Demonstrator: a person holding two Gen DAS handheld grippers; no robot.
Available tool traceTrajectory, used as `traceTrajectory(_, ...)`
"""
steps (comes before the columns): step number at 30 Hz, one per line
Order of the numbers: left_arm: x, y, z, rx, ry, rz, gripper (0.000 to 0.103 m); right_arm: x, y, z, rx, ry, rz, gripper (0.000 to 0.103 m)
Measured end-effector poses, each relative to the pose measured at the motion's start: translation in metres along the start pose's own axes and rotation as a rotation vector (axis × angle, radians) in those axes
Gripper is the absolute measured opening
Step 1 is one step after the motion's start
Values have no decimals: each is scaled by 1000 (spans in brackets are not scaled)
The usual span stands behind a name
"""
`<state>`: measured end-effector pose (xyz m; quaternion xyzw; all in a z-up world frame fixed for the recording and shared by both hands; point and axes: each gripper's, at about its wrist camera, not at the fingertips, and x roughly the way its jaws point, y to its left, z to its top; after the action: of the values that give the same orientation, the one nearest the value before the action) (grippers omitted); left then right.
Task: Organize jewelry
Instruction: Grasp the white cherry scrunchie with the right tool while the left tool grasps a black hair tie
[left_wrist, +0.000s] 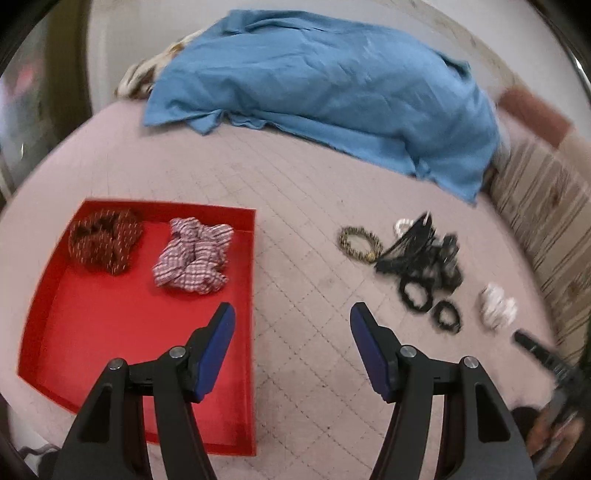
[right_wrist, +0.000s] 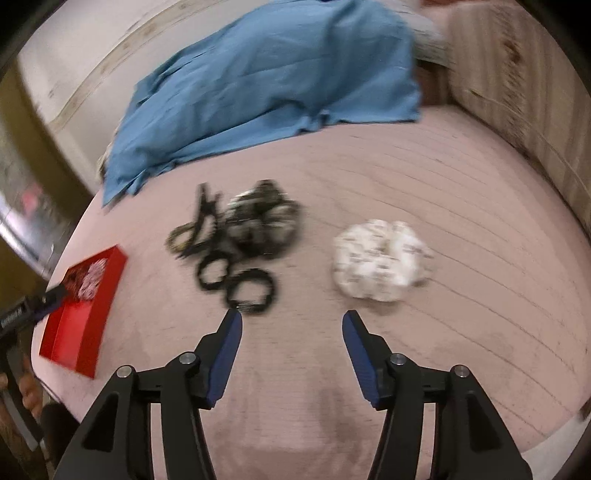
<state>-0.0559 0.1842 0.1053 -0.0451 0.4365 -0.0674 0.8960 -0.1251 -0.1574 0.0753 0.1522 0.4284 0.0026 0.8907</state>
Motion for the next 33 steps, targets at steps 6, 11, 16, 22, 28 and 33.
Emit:
traceTrajectory(6,11,-33,-1,38,31,-10,64,11,-38,-1,82,-3,-1,61)
traceTrajectory(11,33,-69,3,98,81,-31,64,25,-50,7,80,-17,-37,61)
traceTrajectory(16,65,-112,0,185,124,-73,63,36,-67,14,107,-40,-76,61)
traceTrajectory(22,115,-132,3,145,204,-88,41,49,-79,24,111,-65,-99,61)
traceTrajectory(28,139,-138,9,122,198,-71,41,61,-82,26,110,-46,-87,61)
traceTrajectory(33,143,-145,9,139,177,-40,41,68,-76,25,68,-43,-97,61)
